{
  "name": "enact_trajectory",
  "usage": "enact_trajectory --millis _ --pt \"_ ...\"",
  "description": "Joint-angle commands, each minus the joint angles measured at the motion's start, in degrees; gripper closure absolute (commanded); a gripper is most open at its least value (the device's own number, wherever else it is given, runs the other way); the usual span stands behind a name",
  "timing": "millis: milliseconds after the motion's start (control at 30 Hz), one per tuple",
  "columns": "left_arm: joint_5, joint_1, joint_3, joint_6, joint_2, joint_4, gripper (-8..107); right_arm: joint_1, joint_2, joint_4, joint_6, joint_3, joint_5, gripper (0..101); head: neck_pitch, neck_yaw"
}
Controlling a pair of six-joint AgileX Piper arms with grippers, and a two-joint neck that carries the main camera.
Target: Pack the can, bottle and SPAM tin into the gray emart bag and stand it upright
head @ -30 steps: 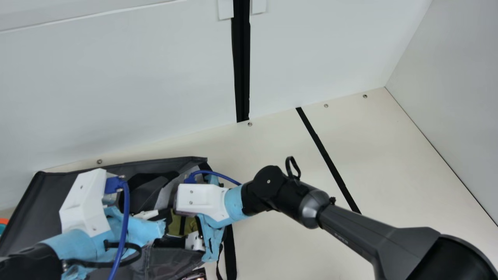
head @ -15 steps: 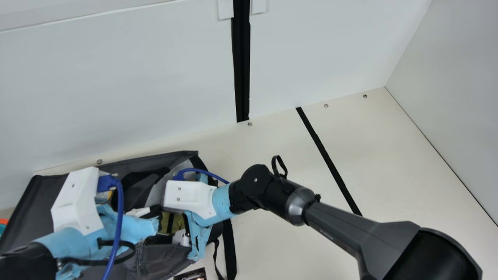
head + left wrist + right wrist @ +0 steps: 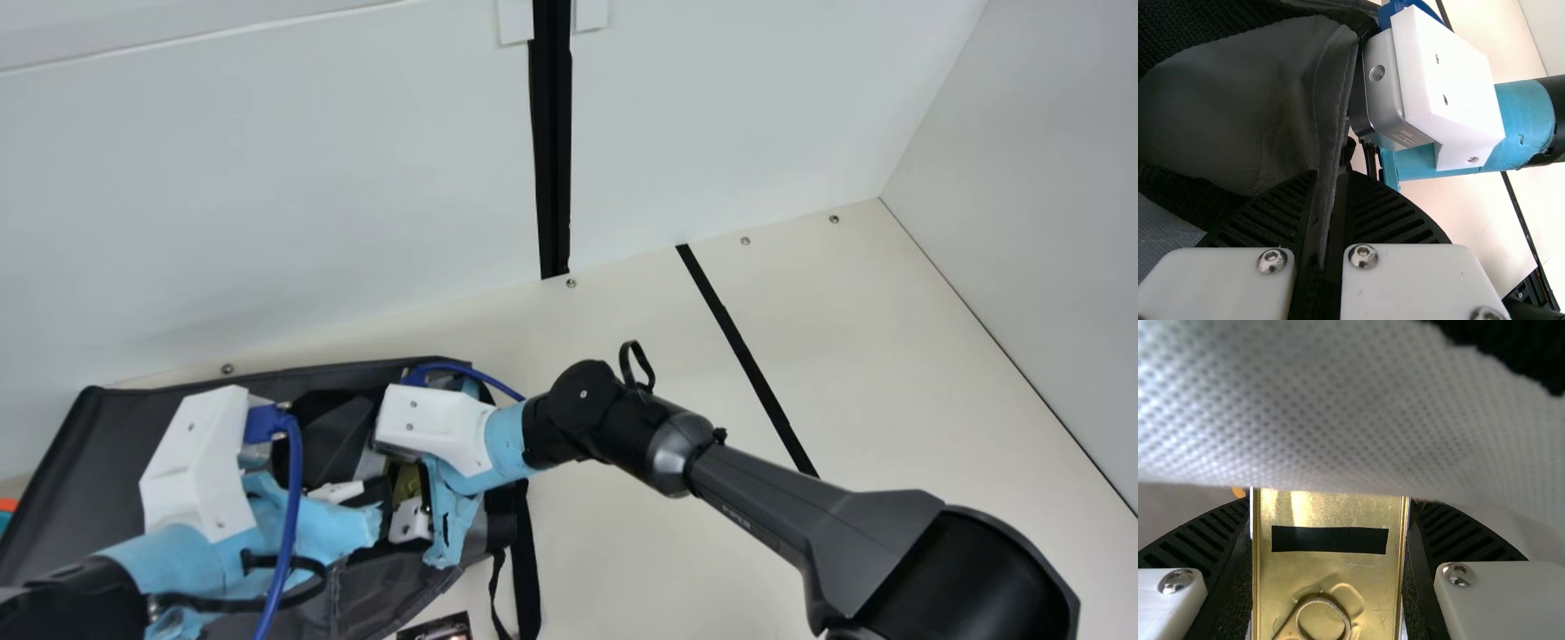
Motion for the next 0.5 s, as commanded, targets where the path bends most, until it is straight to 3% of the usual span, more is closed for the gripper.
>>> enact_trajectory --millis 0,67,467 --pt "0.00 0.00 0.00 0.00 0.00 0.00 107 -0.28 0.18 -0.51 0.28 -0.22 0.00 101 -1.30 -0.05" --pt "0.00 0.00 0.00 0.00 0.00 -0.16 107 -0.47 0.38 -0.75 0.57 -0.49 0.19 101 -1.30 -0.05" --pt "0.00 0.00 0.00 0.00 0.00 -0.25 107 -0.90 0.85 -2.18 2.06 -0.85 1.28 61 -1.30 -0.05"
